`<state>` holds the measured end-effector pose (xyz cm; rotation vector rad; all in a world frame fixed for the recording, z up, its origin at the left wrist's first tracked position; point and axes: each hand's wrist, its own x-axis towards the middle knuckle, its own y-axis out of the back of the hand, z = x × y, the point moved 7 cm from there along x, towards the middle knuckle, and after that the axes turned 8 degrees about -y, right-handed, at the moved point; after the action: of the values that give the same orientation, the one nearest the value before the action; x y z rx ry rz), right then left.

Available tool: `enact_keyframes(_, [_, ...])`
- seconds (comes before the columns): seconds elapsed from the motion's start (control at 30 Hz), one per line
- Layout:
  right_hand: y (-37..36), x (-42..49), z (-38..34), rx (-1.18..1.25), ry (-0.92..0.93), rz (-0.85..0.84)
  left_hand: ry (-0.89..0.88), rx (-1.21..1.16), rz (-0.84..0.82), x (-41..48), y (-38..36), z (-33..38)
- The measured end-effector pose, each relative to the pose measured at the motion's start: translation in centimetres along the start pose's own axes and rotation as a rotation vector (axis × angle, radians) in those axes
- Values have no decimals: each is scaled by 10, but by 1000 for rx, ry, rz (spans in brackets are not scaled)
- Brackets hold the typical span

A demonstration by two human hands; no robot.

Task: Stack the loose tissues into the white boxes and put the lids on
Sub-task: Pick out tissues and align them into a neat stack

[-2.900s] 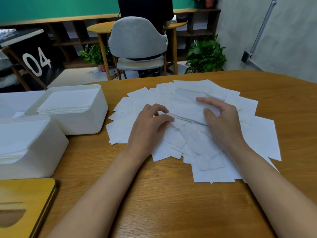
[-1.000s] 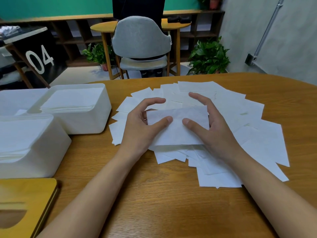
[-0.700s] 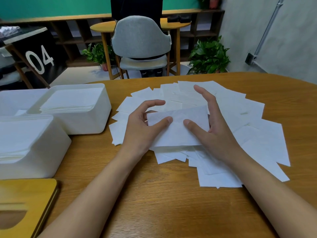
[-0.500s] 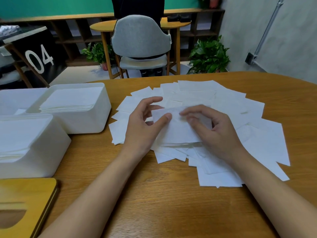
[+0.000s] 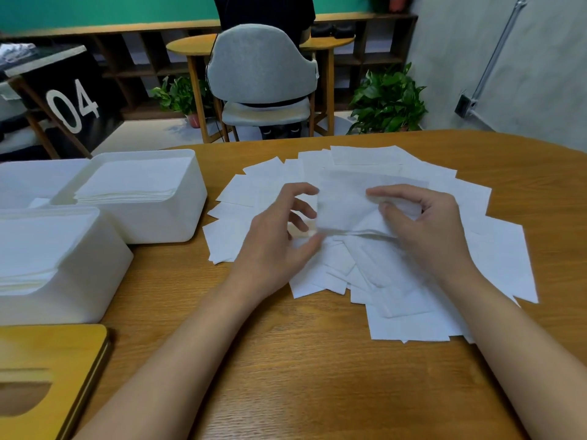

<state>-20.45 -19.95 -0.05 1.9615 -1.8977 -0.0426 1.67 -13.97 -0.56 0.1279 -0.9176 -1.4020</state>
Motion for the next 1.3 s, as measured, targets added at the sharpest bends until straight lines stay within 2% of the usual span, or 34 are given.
enact_keyframes(0.13, [4, 1, 3, -19, -23, 53, -122, 112, -275, -5, -24, 1])
enact_keyframes(0.2, [2, 1, 3, -27, -23, 46, -142, 142, -320, -7, -29, 1])
enact_keyframes(0.33, [-1, 1, 3, -38, -17, 21, -171, 130, -258, -6, -28, 4])
enact_keyframes(0.47, [-1, 2, 5, -29, -19, 7, -196, 87, -279, -5, -24, 5])
enact_keyframes(0.63, [-5, 2, 5, -29, -19, -18, -247, 137, -213, -2, -17, 4])
enact_keyframes(1.03, [-5, 2, 5, 6, -40, -36, -366, 143, 245, -6, 17, 36])
enact_keyframes(1.13, [-7, 1, 7, 10, -54, -32, -343, 130, 236, -5, 20, 40])
enact_keyframes(1.3, [-6, 2, 5, -16, -45, -35, -378, 180, 68, -2, 12, 35])
